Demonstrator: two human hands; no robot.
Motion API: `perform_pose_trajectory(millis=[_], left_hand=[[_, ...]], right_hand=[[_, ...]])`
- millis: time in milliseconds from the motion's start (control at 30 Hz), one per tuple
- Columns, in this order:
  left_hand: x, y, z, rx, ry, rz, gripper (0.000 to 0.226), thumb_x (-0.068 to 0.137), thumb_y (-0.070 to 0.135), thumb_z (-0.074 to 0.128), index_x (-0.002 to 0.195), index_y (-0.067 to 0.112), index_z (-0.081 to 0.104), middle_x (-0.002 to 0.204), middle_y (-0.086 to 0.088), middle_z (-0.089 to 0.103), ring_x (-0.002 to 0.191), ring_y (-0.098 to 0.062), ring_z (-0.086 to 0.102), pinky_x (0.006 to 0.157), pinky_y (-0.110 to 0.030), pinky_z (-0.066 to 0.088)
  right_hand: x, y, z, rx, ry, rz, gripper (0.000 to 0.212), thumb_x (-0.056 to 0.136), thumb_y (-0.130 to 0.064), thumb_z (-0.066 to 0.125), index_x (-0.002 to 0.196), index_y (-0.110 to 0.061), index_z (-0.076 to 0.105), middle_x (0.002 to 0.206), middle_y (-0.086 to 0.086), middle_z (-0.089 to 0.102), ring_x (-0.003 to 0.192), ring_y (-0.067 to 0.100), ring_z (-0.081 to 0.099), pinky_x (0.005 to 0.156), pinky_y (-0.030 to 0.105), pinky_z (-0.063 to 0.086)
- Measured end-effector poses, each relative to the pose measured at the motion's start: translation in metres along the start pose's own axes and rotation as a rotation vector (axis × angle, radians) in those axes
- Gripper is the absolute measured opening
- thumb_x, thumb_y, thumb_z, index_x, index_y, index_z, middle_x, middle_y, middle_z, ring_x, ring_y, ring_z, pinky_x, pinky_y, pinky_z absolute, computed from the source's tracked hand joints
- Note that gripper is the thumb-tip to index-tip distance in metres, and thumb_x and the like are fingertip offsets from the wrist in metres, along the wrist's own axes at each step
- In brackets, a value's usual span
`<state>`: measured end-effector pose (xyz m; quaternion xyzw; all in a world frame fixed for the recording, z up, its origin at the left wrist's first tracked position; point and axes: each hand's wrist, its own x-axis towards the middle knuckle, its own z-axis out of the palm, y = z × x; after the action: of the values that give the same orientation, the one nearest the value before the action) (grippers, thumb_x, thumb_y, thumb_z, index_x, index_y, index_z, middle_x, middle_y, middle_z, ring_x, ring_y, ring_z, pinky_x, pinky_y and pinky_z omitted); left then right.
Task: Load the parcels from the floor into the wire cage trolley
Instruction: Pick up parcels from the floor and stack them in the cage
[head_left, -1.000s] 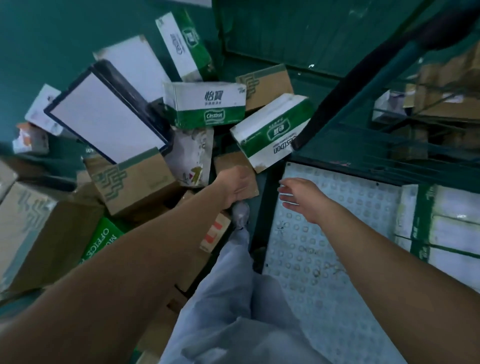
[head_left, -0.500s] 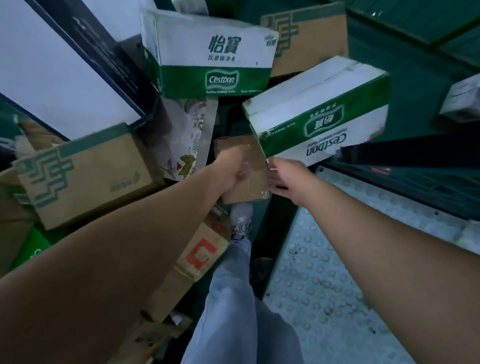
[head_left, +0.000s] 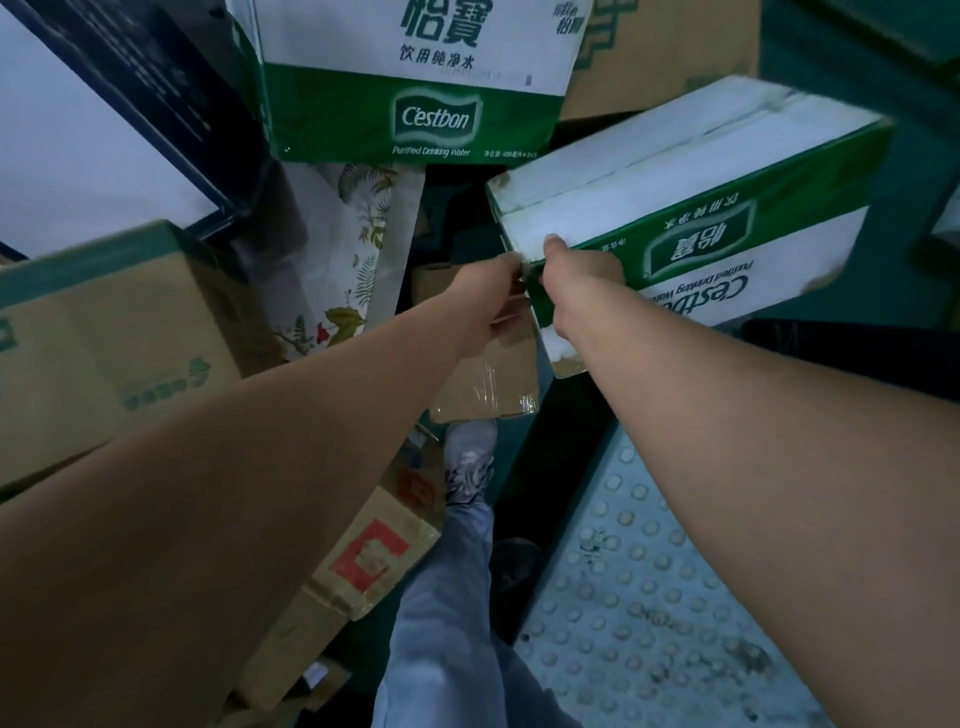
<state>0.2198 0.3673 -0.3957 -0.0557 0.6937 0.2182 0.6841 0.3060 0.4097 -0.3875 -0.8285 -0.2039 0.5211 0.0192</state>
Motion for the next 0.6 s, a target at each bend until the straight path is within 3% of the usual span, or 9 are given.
perform_pose_trajectory(millis=[67,167,267,367,467,567,600], left_hand=[[0.001,0.0,0.0,0.023,-0.001,0.004,0.024,0.104,0.034,0.055,0.113,0.015,0.067,0.121,-0.005,0.072,0.103,-0.02,0.07,0.094,-0.035,0.054],[0.0,-0.002,-0.002,0.067,-0.021,0.017,0.03,0.103,0.034,0.057,0.123,0.015,0.067,0.122,-0.004,0.071,0.102,-0.019,0.067,0.091,-0.033,0.054],[0.001,-0.006,-0.002,0.101,-0.057,0.034,0.032,0.1,0.039,0.06,0.124,0.018,0.067,0.126,-0.004,0.07,0.104,-0.021,0.066,0.09,-0.033,0.054],[-0.003,-0.005,-0.004,0.118,-0.088,0.06,0.043,0.099,0.05,0.058,0.126,0.018,0.067,0.125,-0.003,0.07,0.1,-0.018,0.066,0.087,-0.032,0.053],[-0.011,-0.003,-0.01,0.148,-0.045,0.08,0.056,0.098,0.061,0.054,0.133,0.019,0.059,0.119,0.001,0.068,0.105,-0.018,0.067,0.095,-0.037,0.055],[-0.032,-0.003,-0.023,0.099,0.039,0.085,0.053,0.099,0.059,0.054,0.13,0.016,0.058,0.101,0.004,0.066,0.088,-0.014,0.065,0.078,-0.034,0.056],[-0.038,-0.003,-0.028,0.081,0.065,0.09,0.05,0.1,0.056,0.055,0.128,0.015,0.058,0.101,0.003,0.065,0.09,-0.015,0.064,0.077,-0.033,0.056]], right_hand=[[-0.002,-0.001,0.004,0.02,0.036,-0.012,0.044,0.099,-0.042,0.061,0.119,-0.004,0.06,0.099,0.008,0.063,0.086,0.028,0.06,0.086,0.042,0.058],[-0.006,0.001,0.006,0.011,0.09,-0.036,0.038,0.101,-0.037,0.058,0.113,-0.001,0.06,0.102,0.011,0.067,0.091,0.031,0.066,0.088,0.047,0.059],[-0.01,0.005,0.004,-0.018,0.15,-0.099,0.026,0.103,-0.034,0.052,0.095,-0.009,0.052,0.107,0.013,0.069,0.098,0.034,0.068,0.09,0.048,0.057],[-0.013,0.013,-0.001,-0.01,0.186,-0.169,0.031,0.102,-0.034,0.05,0.083,-0.011,0.058,0.087,0.006,0.068,0.089,0.032,0.069,0.083,0.041,0.057],[-0.025,0.022,-0.012,0.002,0.157,-0.22,0.043,0.101,-0.033,0.052,0.062,-0.017,0.052,0.065,0.001,0.057,0.067,0.026,0.06,0.068,0.035,0.049],[-0.048,0.037,-0.029,-0.024,0.072,-0.274,0.046,0.099,-0.03,0.055,0.057,-0.013,0.046,0.06,0.006,0.046,0.059,0.02,0.042,0.061,0.034,0.036],[-0.056,0.04,-0.035,-0.024,0.04,-0.28,0.041,0.097,-0.029,0.056,0.06,-0.012,0.05,0.063,0.008,0.047,0.061,0.019,0.04,0.062,0.034,0.034]])
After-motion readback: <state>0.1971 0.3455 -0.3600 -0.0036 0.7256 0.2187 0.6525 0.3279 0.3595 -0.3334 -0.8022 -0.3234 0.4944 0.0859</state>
